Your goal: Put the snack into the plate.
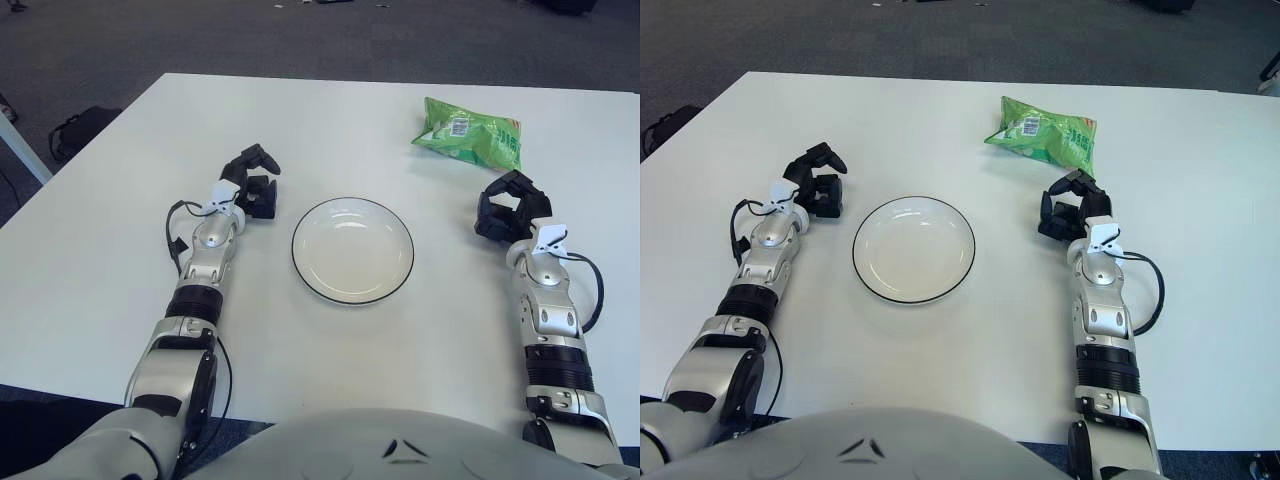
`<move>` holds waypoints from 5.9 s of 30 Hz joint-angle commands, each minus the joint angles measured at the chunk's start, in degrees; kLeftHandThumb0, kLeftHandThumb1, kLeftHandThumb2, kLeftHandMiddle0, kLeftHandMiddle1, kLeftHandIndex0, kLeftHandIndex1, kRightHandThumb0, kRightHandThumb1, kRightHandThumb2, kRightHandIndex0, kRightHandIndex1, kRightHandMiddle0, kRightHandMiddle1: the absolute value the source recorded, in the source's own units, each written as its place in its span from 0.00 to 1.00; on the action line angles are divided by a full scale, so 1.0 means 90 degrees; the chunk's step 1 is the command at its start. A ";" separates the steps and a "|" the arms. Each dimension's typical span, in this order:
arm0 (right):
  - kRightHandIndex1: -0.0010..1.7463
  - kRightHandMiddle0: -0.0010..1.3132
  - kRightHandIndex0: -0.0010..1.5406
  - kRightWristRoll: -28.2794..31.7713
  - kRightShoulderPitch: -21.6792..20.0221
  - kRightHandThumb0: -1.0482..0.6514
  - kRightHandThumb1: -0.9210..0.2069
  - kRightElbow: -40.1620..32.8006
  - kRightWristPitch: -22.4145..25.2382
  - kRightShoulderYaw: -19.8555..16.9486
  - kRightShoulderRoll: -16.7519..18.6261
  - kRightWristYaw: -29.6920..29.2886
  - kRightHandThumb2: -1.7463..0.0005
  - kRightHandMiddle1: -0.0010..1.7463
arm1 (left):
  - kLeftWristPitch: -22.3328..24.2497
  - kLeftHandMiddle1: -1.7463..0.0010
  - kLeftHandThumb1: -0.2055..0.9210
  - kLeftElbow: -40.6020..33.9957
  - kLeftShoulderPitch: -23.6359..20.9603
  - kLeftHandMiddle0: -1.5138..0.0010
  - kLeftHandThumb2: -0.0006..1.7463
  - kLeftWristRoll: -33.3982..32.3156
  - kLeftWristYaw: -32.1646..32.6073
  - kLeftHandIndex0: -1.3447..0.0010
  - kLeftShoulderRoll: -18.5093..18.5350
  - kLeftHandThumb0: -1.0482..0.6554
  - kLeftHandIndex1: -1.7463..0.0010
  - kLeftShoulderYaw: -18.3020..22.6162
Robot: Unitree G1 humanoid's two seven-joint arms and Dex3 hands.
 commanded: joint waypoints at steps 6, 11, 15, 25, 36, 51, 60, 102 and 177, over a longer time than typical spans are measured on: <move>1.00 0.46 0.84 -0.0078 0.0393 0.34 0.52 0.0243 0.0376 0.0100 0.0152 0.0038 0.26 1.00 | 0.0171 0.00 0.31 0.0225 0.0422 0.12 0.88 0.0101 -0.0006 0.43 -0.0096 0.29 0.00 -0.0114; 1.00 0.46 0.84 -0.0066 0.0387 0.34 0.52 0.0265 0.0377 0.0089 0.0151 0.0046 0.26 1.00 | 0.0147 0.00 0.31 0.0212 0.0428 0.12 0.88 0.0140 0.0051 0.43 -0.0088 0.29 0.00 -0.0136; 1.00 0.46 0.84 -0.0045 0.0384 0.34 0.52 0.0274 0.0311 0.0084 0.0165 0.0057 0.26 1.00 | 0.0196 0.00 0.30 0.0184 0.0433 0.12 0.88 0.0102 0.0036 0.43 -0.0094 0.29 0.00 -0.0134; 1.00 0.46 0.84 -0.0040 0.0349 0.34 0.52 0.0323 0.0331 0.0068 0.0182 0.0024 0.26 1.00 | 0.0202 0.00 0.29 0.0233 0.0402 0.13 0.89 0.0107 0.0025 0.42 -0.0073 0.29 0.00 -0.0136; 1.00 0.46 0.83 -0.0184 0.0394 0.34 0.52 0.0373 0.0174 0.0099 0.0135 -0.0058 0.26 1.00 | -0.0067 0.00 0.31 0.0525 0.0262 0.13 0.88 0.0288 0.0323 0.44 -0.0007 0.29 0.00 -0.0118; 1.00 0.46 0.85 -0.2995 0.0293 0.34 0.52 0.1198 -0.1797 0.0811 -0.0441 -0.2850 0.26 1.00 | -0.0966 0.00 0.36 0.0712 0.0238 0.15 0.84 0.2073 0.2141 0.47 0.0503 0.31 0.00 -0.0707; 1.00 0.40 0.77 -0.4310 0.0058 0.35 0.44 0.1227 -0.2125 0.1118 -0.0974 -0.4236 0.32 1.00 | -0.1043 0.00 0.43 0.0552 0.0285 0.19 0.78 0.3305 0.2964 0.52 0.1100 0.32 0.00 -0.1303; 0.91 0.15 0.16 -0.5184 -0.2378 0.41 0.00 0.1522 -0.2274 0.1685 -0.3660 -0.1254 0.70 1.00 | -0.0383 0.04 0.63 0.0793 0.0102 0.66 0.62 0.4320 0.3943 0.81 0.1268 0.61 0.00 -0.2313; 0.00 0.00 0.00 -0.5236 -0.6093 0.00 0.00 0.7658 -0.1382 0.4508 -0.1848 0.1220 0.36 0.00 | -0.1629 0.00 0.39 0.1663 -0.0004 0.54 0.81 0.3772 0.3456 0.68 0.1698 0.61 0.01 -0.2339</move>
